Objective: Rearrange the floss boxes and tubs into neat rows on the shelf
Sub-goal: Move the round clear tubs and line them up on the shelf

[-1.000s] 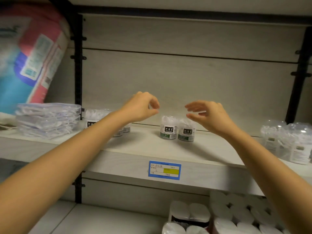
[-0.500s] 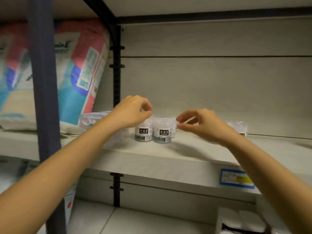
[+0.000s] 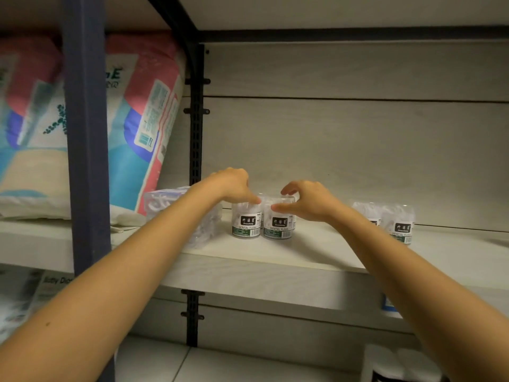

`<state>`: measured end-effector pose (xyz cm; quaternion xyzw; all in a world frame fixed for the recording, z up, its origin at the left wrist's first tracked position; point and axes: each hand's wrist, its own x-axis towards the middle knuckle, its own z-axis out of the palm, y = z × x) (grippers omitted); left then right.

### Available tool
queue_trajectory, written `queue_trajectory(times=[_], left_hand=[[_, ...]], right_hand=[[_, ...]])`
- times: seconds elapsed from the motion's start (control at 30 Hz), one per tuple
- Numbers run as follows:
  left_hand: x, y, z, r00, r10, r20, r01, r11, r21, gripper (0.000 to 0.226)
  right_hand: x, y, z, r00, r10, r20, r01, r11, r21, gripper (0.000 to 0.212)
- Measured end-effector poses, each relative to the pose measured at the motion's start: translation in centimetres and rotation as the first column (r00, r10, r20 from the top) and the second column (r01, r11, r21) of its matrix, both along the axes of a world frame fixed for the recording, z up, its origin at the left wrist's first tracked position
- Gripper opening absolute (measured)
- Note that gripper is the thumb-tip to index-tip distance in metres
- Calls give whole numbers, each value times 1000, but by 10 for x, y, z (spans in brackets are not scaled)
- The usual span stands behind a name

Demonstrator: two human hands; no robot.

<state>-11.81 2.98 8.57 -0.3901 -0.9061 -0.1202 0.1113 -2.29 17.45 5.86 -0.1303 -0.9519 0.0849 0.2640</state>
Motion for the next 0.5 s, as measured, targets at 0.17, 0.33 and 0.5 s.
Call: queue_trajectory(times=[0.17, 0.33, 0.5], left_hand=[[1, -4, -2, 999, -22, 23, 20, 998, 62, 55], [12, -11, 8, 998, -59, 15, 56, 986, 156, 50], [52, -13, 30, 989, -138, -55, 149, 937, 315, 45]], right_hand=[[-2, -3, -5, 997, 1, -74, 0, 1000, 8, 52], [11, -5, 6, 993, 46, -106, -49, 998, -34, 51], [67, 5, 35, 981, 81, -175, -100, 990, -103, 46]])
